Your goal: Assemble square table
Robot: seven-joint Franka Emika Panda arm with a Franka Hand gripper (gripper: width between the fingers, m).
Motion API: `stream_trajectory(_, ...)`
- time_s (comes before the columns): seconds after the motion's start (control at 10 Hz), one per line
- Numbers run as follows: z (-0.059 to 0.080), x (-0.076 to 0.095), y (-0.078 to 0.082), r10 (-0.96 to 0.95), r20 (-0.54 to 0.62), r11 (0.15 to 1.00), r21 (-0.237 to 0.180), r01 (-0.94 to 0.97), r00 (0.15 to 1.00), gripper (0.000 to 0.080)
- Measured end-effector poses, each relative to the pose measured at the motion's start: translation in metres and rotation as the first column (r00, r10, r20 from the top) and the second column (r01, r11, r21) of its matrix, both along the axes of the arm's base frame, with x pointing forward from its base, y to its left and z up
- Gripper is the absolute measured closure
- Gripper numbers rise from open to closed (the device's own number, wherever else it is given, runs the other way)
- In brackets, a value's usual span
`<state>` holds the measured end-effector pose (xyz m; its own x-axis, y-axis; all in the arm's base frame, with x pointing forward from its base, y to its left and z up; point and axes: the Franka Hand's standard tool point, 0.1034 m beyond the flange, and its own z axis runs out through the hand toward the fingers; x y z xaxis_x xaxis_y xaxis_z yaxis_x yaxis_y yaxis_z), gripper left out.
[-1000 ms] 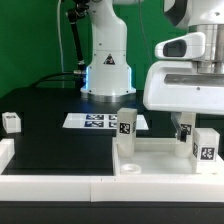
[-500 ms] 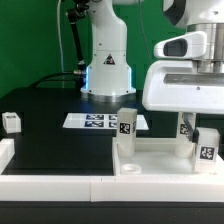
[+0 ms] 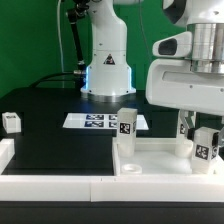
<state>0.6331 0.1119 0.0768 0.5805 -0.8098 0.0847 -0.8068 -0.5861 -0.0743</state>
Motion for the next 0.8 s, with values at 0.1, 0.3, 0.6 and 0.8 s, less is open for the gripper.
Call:
stream_trajectory(0.1, 0.0001, -0.0013, -0.0026, -0.149, -0.011, 0.987, 0.050, 0.150, 0.989, 0.0510)
stream_trajectory(0.3, -0.0009, -0.0050, -0.0051, -0.416, -0.067, 0.890, 0.175, 0.421, 0.907, 0.0509)
stream_trajectory(0.6, -0.0011, -0.0061, -0.0031, -0.576, -0.100, 0.792, 0.178, 0.584, 0.811, 0.0507)
stream_trajectory(0.8, -0.0014, -0.0080, -0.0042, -0.732, -0.153, 0.641, 0.176, 0.747, 0.664, 0.0507)
